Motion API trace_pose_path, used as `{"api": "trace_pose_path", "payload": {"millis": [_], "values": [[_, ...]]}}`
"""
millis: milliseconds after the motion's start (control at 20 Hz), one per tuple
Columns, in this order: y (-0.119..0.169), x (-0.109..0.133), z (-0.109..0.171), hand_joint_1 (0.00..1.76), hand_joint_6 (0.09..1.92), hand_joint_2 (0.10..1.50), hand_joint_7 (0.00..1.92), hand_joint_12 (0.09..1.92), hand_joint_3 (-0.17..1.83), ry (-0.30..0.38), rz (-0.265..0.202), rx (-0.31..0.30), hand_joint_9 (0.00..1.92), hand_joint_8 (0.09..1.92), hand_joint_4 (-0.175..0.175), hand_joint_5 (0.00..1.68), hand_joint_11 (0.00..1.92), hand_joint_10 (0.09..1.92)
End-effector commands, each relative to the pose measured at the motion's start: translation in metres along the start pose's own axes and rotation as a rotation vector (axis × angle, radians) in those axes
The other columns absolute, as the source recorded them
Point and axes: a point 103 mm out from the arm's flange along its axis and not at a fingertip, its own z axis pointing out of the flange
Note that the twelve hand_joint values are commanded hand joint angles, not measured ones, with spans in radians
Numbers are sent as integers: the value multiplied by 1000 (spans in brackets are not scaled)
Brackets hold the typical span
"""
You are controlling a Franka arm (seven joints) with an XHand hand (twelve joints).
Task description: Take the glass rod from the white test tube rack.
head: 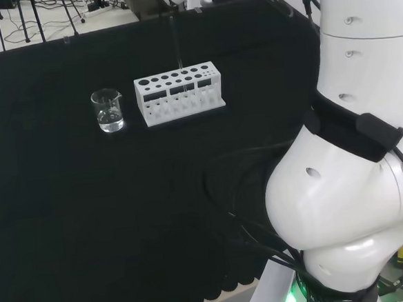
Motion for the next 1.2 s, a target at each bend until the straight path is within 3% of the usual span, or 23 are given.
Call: {"api": "trace_pose_path", "payload": {"millis": [50,350,600,700,850,950,1200], "values": [[21,-2,25,588,87,899,91,1136,509,14,-21,15,241,826,-152,124,0,845],[33,-13,48,605,87,908,276,1312,521,65,-32,26,453,871,-174,221,0,832],[39,-16,63,638,107,916,523,1428,525,59,-42,40,660,890,-175,409,43,811],[41,-16,67,659,263,920,630,1420,520,54,-47,36,758,872,-175,466,103,787],[42,-14,70,704,687,922,776,1393,522,44,-58,21,888,861,-175,491,210,778],[43,-12,71,739,869,919,886,1365,533,34,-69,10,988,858,-175,564,313,780],[45,-7,73,849,973,894,1114,1297,584,13,-88,-11,1191,851,-175,725,555,787]]}}
